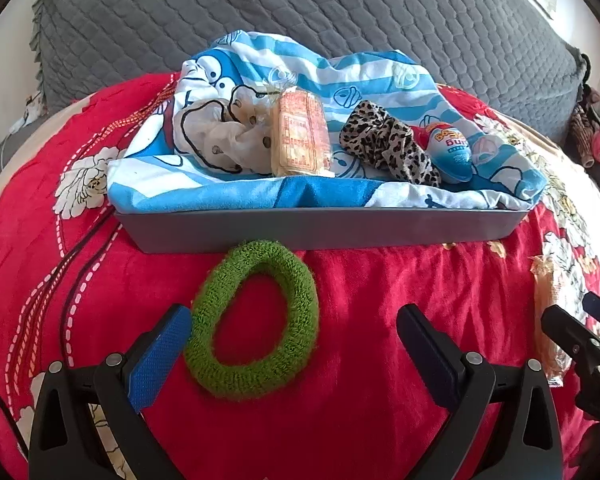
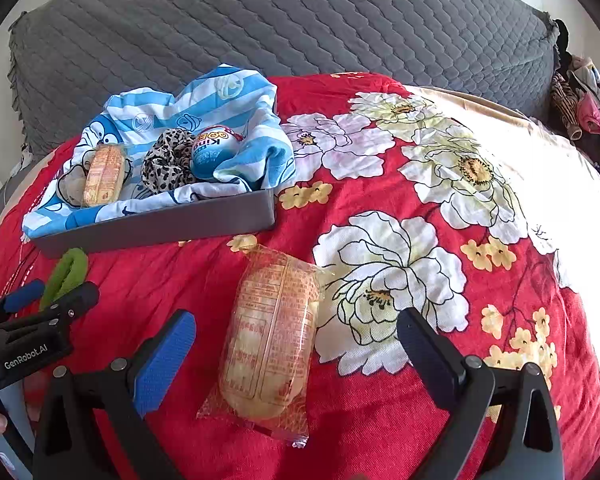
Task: Organize objects
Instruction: 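Move the left tool to the green hair tie while the right tool approaches the wrapped bread snack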
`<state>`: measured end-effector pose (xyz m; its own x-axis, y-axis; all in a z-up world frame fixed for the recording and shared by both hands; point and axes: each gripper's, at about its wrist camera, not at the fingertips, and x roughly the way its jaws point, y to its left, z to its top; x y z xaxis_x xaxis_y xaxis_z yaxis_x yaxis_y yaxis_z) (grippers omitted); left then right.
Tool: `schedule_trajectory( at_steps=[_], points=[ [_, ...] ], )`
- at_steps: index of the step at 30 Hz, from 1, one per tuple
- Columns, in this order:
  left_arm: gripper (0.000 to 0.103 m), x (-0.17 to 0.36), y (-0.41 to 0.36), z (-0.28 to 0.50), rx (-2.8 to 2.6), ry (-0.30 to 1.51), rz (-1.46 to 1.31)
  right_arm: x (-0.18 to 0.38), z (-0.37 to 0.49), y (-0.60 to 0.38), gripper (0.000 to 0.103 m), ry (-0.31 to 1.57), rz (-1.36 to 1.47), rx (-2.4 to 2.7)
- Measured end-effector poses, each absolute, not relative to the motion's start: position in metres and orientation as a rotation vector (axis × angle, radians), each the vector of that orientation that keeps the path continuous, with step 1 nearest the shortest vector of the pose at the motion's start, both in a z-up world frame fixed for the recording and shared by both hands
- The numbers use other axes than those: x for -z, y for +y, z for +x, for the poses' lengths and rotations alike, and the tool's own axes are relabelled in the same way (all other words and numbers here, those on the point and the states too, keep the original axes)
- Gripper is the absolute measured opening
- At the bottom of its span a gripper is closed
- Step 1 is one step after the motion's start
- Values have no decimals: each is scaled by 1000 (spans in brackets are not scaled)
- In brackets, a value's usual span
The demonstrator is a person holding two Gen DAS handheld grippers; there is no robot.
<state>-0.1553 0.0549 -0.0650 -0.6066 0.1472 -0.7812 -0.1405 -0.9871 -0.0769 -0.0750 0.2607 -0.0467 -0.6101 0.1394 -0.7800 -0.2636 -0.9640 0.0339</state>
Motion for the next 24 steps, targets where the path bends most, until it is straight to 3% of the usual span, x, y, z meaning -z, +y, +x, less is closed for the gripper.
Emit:
schedule_trajectory(
  at_steps=[24],
  points=[
    [102, 82, 50, -168, -2678, -52, -1362, 58, -84, 260, 101, 151, -1262, -2593]
  ],
)
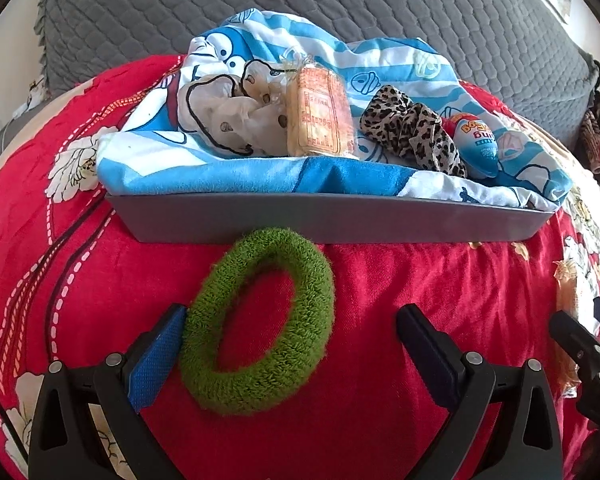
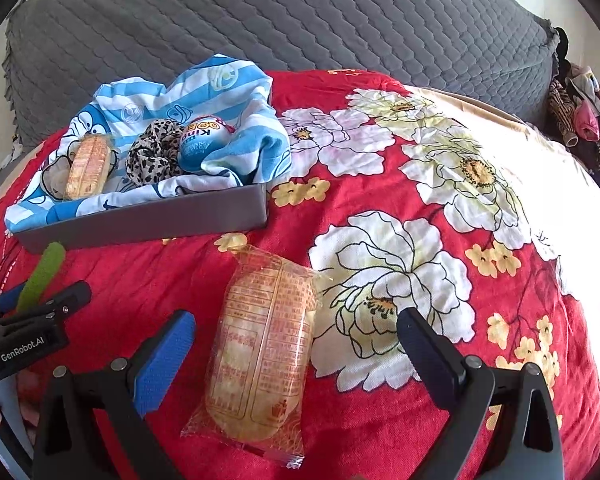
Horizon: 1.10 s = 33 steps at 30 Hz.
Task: Organize objects
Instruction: 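Move the left tool to the green hair tie while the right tool approaches the wrapped bread snack, then grasp the green hair tie with the left tool while the right tool grasps the bread snack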
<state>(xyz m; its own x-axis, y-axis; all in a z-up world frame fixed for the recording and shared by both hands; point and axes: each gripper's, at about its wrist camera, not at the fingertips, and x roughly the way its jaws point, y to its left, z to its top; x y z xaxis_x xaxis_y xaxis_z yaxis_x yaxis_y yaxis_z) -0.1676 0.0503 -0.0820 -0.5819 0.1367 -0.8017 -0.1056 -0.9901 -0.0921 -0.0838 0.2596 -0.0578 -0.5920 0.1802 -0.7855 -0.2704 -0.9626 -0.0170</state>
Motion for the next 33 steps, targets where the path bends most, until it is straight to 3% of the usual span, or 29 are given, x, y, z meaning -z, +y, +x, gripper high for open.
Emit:
schedule_trajectory(
  at_steps=[2, 9, 29, 31, 33],
  points=[
    [102, 82, 49, -167, -2675, -65, -1363, 59, -84, 259, 100, 150, -1268, -2598],
    [102, 81, 48, -166, -2670, -72, -1372, 58, -85, 258, 75, 164, -1286, -2623],
    [93, 81, 48, -166, -2642, -98, -1399, 59, -85, 252, 50, 173, -1330, -2657],
    [85, 80, 47, -165, -2647, -103, -1394, 58, -85, 252, 49, 169, -1328, -2659],
    [65, 78, 46, -165, -2662, -98, -1389, 58, -85, 251, 49, 170, -1329, -2663]
  ],
)
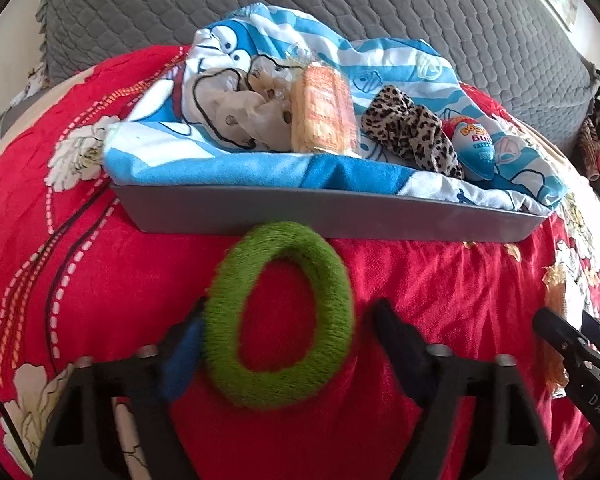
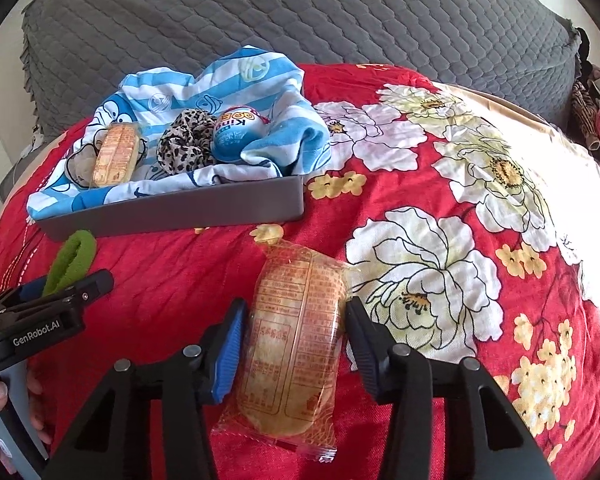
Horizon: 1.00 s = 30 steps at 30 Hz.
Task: Organize objects
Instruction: 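Grasp the green hair tie with the left tool while the right tool grasps the bread snack, then lift the green hair tie and bread snack with both tools off the bedspread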
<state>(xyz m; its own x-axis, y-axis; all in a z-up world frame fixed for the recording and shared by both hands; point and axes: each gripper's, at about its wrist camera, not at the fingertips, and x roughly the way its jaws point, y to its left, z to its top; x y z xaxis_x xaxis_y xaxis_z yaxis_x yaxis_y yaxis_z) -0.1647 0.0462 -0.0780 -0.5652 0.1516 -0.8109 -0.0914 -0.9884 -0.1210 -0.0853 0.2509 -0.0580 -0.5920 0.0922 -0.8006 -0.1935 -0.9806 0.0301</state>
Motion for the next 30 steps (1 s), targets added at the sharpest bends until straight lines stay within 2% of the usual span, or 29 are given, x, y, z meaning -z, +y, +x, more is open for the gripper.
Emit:
schedule_trajectory(
  at_steps=[5, 9, 15, 30],
  points=[
    [56, 77, 44, -165, -2650, -118, -1390, 58, -85, 250, 49, 170, -1333, -2669],
    [40, 75, 47, -163, -2639, -107, -1378, 57, -85, 250, 48, 176, -1329, -2675],
    [29, 73, 49, -161, -2619, -116, -1373, 56, -85, 245, 45, 177, -1345, -2693],
    [24, 69, 44, -141, -2575, -138, -1403, 50, -85, 233, 45, 169, -1361, -2746]
  ],
)
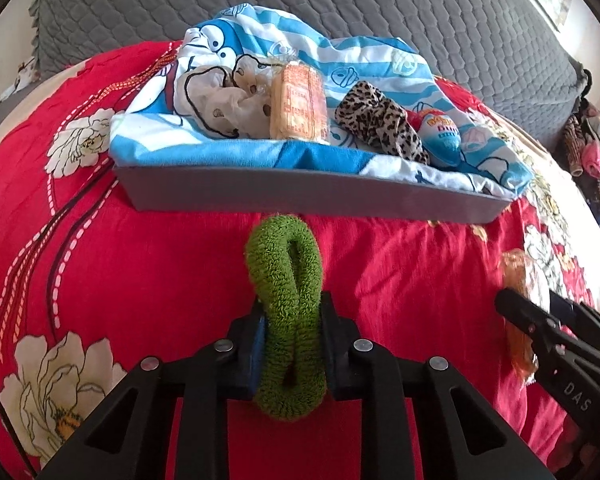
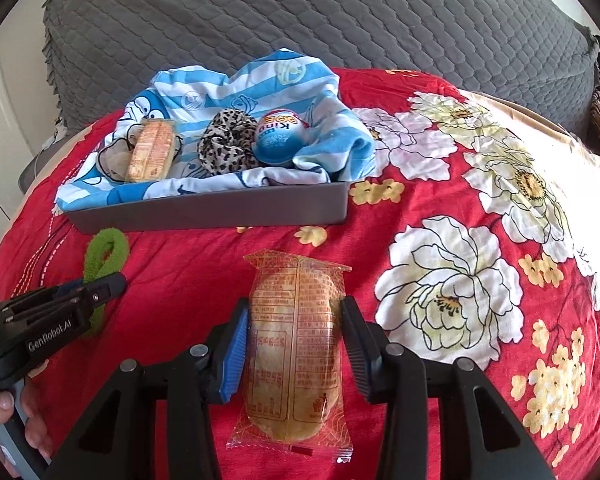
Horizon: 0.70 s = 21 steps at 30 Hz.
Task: Organize objects
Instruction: 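Lift the green hair tie and bread snack with both tools off the bedspread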
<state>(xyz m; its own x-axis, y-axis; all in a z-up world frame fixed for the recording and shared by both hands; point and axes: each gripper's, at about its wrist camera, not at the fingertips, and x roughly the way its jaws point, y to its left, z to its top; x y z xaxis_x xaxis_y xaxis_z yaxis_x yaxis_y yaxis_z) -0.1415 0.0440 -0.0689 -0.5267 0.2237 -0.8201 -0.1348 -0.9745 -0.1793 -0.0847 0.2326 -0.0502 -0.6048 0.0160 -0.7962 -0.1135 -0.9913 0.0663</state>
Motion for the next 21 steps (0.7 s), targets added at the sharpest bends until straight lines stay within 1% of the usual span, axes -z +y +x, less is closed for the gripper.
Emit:
schedule_trajectory(
  at_steps=[21],
  points=[
    [24, 61, 47, -115, -2584, -59, -1423, 42, -79, 204, 44, 114, -1416, -2843]
  ],
)
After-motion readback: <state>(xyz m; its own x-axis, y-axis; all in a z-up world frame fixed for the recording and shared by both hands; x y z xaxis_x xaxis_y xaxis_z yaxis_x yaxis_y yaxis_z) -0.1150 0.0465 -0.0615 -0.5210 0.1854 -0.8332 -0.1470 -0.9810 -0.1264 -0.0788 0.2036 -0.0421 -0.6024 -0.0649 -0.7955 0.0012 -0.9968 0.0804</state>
